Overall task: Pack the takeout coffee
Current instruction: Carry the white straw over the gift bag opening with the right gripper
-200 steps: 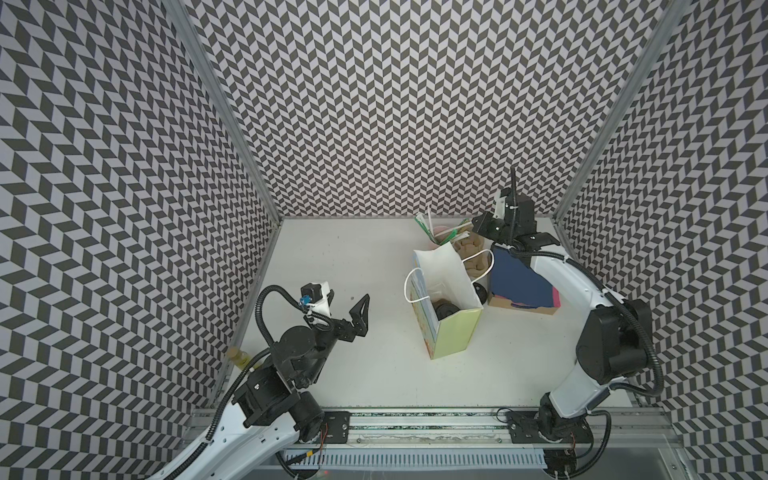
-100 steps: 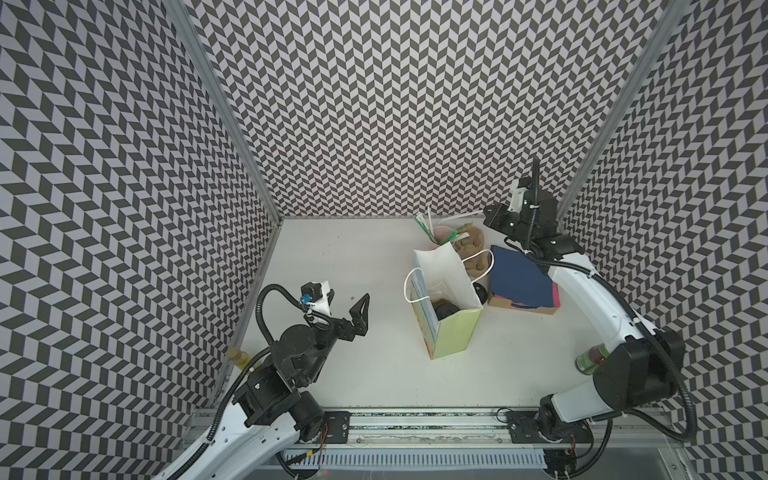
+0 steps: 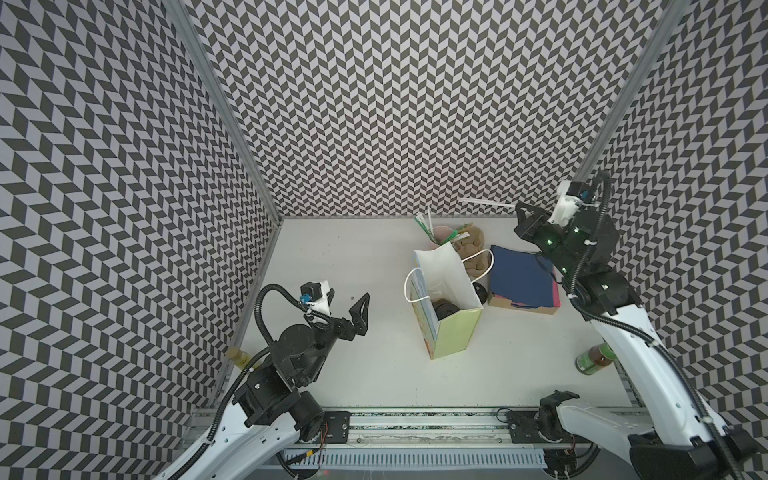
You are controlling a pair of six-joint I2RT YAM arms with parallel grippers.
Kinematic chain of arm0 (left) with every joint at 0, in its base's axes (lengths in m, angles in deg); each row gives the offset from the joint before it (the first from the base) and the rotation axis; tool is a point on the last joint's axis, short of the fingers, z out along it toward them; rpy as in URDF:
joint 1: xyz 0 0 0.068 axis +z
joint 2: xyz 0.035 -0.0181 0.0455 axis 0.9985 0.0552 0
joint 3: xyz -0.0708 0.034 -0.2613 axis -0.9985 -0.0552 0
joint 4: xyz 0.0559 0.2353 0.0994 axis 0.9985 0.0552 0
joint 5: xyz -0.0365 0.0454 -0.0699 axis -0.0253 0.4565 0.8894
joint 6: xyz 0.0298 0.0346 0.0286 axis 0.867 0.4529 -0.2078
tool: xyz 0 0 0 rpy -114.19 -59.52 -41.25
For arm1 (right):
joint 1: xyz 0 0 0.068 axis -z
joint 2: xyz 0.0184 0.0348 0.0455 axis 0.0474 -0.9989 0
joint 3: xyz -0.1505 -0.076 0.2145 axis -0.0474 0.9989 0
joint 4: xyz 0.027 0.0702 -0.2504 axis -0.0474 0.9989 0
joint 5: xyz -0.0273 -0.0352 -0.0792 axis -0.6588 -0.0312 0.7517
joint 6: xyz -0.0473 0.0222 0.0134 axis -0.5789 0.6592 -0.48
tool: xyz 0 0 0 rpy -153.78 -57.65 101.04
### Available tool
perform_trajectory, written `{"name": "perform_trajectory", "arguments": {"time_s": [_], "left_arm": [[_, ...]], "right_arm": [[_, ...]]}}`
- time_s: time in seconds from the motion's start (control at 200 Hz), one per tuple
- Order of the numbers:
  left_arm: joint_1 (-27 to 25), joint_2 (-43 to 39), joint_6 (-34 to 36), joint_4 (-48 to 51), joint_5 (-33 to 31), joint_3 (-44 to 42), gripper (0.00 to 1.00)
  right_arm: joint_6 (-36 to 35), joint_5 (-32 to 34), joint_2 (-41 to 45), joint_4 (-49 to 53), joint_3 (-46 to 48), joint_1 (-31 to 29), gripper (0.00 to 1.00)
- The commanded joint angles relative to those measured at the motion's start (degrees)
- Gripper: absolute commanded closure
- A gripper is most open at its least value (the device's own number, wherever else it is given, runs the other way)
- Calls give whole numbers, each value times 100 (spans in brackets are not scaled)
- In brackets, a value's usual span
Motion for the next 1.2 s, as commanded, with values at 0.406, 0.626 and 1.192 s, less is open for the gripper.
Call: {"name": "perform_trajectory", "arguments": {"time_s": [0.406,0.626,1.192], "left_arm": [[107,-53,44,-105,55,2,0],[107,-119,35,-122,35,-15,0],[125,40,36,-105,87,5,0]], "right_arm": [[-301,-626,1503,1607,-202,-1020,100],[-635,-780,1698,2362,-118,-1119,100],[-949,78,1295,2966,47,-2165,100]]}}
